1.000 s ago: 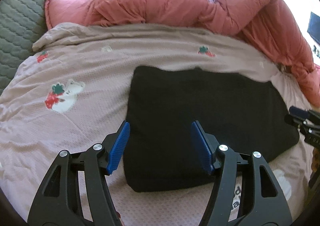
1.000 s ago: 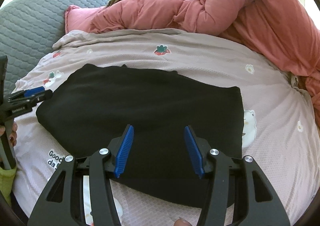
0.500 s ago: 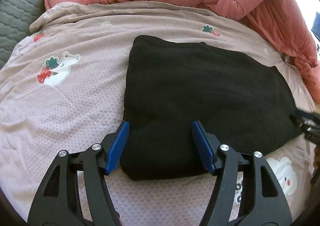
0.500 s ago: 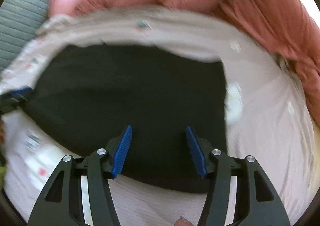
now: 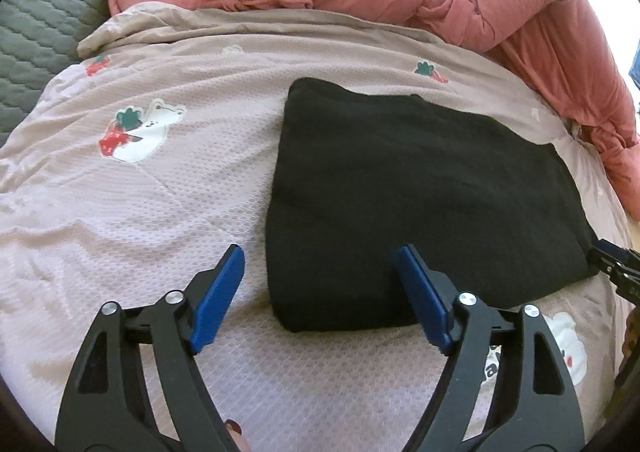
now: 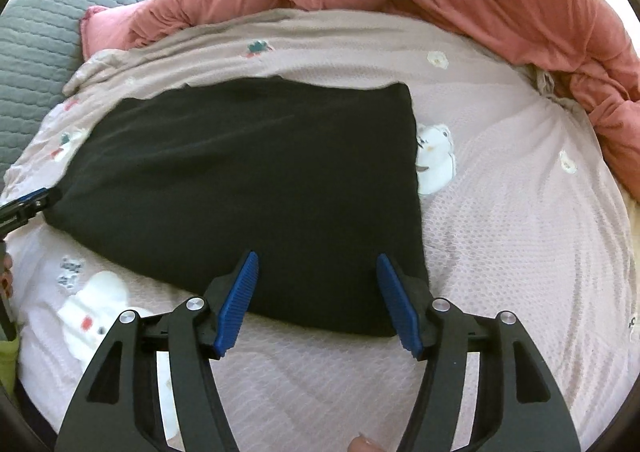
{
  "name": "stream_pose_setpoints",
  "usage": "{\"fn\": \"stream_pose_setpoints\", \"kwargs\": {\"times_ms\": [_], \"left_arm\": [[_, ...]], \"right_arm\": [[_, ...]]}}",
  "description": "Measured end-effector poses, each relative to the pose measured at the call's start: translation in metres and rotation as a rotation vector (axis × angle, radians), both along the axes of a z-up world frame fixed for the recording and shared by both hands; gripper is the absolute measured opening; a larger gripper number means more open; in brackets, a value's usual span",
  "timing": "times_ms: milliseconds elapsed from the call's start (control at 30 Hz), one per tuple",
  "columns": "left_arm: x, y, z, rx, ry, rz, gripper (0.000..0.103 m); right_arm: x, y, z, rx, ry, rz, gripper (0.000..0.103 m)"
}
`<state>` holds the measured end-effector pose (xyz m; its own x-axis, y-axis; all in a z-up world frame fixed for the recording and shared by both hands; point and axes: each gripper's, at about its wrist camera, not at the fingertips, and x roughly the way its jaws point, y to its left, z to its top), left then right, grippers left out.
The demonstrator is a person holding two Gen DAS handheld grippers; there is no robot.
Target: Fold small clothes
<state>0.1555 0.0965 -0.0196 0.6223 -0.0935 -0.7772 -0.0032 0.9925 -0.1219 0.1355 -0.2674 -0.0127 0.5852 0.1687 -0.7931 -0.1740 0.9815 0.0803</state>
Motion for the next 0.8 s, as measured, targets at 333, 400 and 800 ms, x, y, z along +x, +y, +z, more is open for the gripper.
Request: {"fn": "stream_pose_setpoints", "kwargs": {"times_ms": [333,400,800], "left_arm": [[-0.003,0.018,0.016,-0.002,-0.040,0.059,0.093],[-0.003,0.022,0.020,0.015,-0.052,0.078,0.093],[-0.004,0.044,0.027,0.018,-0.079,0.138,0.093]], "right_arm": [[-0.023,0.057,0.033,0.028,-0.089,0.166,0.086],[-0.026,0.068,0.034,0.027,-0.097,0.191,0.087],[-0.029,0.147,0.030,-0.008,-0.101,0.362,0.093]]}}
